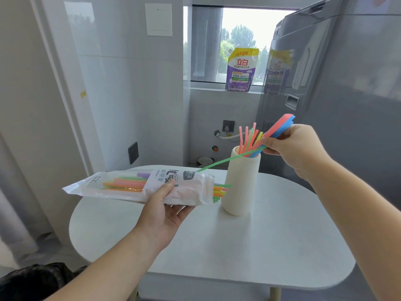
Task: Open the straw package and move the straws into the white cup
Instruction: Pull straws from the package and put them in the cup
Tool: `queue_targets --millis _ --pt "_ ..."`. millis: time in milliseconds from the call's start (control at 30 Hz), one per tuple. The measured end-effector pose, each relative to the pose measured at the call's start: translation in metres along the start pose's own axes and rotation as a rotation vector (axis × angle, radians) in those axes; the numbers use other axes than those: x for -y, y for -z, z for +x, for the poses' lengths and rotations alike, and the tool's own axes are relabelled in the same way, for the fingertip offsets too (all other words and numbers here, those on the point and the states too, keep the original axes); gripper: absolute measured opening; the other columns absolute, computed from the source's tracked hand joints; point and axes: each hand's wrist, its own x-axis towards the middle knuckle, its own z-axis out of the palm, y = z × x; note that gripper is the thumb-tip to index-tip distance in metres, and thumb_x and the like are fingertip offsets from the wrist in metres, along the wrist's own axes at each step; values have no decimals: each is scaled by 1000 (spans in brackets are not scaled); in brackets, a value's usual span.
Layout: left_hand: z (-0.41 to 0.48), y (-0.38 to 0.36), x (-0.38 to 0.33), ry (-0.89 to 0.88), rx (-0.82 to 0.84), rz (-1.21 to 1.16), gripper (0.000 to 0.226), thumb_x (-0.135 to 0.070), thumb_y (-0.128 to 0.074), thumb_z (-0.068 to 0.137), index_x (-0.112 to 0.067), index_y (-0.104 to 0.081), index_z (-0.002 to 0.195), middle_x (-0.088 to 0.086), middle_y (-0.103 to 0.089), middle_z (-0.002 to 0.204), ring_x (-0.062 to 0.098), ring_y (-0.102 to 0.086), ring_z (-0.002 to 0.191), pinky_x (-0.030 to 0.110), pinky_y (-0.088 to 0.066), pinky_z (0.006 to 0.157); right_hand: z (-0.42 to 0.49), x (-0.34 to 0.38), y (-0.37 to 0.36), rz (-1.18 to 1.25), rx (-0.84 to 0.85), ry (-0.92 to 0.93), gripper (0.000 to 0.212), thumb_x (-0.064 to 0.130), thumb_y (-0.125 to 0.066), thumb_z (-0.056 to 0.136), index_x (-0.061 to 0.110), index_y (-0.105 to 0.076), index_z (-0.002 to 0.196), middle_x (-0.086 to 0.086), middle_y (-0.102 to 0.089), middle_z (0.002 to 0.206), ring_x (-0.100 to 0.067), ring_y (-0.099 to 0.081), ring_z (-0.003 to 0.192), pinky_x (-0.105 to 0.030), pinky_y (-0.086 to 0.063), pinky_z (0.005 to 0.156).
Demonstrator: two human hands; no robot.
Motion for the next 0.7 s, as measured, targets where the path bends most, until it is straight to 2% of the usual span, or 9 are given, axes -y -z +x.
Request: queue_targets --millis 167,233,300,433,533,633,700 --pt "0 1 -1 -3 -2 2 34 -16 -66 95 -18 -64 129 13 -77 113 27 -78 91 46 -65 73 4 -1 -5 -43 3 5 14 16 -77 84 14 -68 94 -4 -73 90 -17 -74 79 -31 -59 82" --pt "1 1 -1 -2 -1 1 35 -16 -66 95 -18 -64 129 13 -77 114 27 -77 91 46 -65 72 5 -3 -5 -35 6 22 13 15 -78 83 14 -70 94 -4 -73 90 -19 -75 80 -34 -60 85" --pt "1 1 -1 -3 0 2 36 -16 -66 95 -18 -64 130 14 -77 115 28 -77 92 46 -65 73 6 -6 -5 -43 17 58 13 14 -79 82 14 -72 92 -3 -75 87 -18 -76 76 -34 -61 82" --pt "1 1 -1 -8 6 -1 39 -16 -66 94 -18 -63 133 13 -76 117 29 -76 98 48 -64 77 9 -11 -7 -58 7 78 29 8 -83 80 9 -68 104 -8 -76 86 -19 -77 71 -35 -63 75" --pt "2 1 -1 -13 8 -2 40 -16 -66 94 -18 -63 133 13 -76 117 28 -77 95 49 -63 79 7 -13 -8 -37 -25 89 32 11 -82 80 11 -64 106 -6 -75 88 -17 -76 72 -31 -62 72" --pt "2 2 -1 -15 9 -2 40 -16 -66 94 -18 -62 134 13 -76 117 27 -77 93 50 -63 79 2 -13 -5 12 -84 124 28 14 -81 82 13 -63 104 0 -75 84 -12 -75 70 -21 -58 63" --pt "1 2 0 -14 10 1 41 -17 -66 94 -18 -62 135 13 -76 117 27 -77 93 49 -63 77 -1 -13 -1 20 -142 165 24 14 -80 84 12 -63 102 2 -74 82 -10 -75 68 -21 -58 63"
